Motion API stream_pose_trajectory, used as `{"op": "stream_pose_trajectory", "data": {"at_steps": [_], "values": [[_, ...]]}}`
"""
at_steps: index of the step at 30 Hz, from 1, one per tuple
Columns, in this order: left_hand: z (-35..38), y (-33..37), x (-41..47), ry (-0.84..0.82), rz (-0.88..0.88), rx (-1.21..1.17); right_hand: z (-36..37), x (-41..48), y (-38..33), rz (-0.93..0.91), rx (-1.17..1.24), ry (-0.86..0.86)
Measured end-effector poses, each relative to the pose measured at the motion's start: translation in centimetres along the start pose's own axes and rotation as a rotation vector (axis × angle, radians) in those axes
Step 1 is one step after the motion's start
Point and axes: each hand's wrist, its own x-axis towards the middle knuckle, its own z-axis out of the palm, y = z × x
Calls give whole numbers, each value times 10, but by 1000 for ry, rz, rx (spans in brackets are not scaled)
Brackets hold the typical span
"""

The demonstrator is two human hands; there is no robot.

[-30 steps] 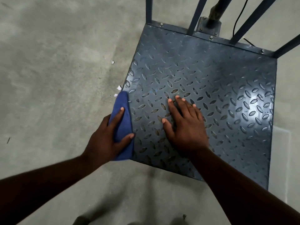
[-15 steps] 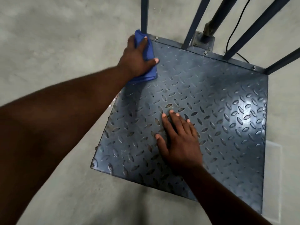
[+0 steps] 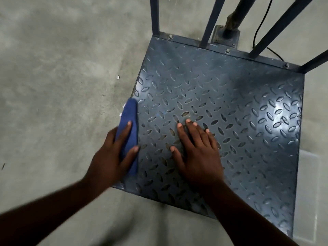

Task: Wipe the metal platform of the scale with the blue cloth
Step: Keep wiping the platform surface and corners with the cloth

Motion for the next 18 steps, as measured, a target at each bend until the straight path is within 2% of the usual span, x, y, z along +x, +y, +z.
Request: {"op": "stream_pose_trajectory", "data": {"at_steps": [3,5,9,13,18], "values": [[1,-15,-64,-12,23,-36,0,0,-1,-3,-3,9],[4,-17,-67,-25,25,-12,0,0,0,-2,-8,7],[-10,-6,-21,-43,47,52,-1,-1,-1,-10,-6,3],[-20,18,62,35,105,71,0,0,-1,-8,-1,22],[5,34,115,34,100,273,2,-2,-3,-12,-1,77]]}}
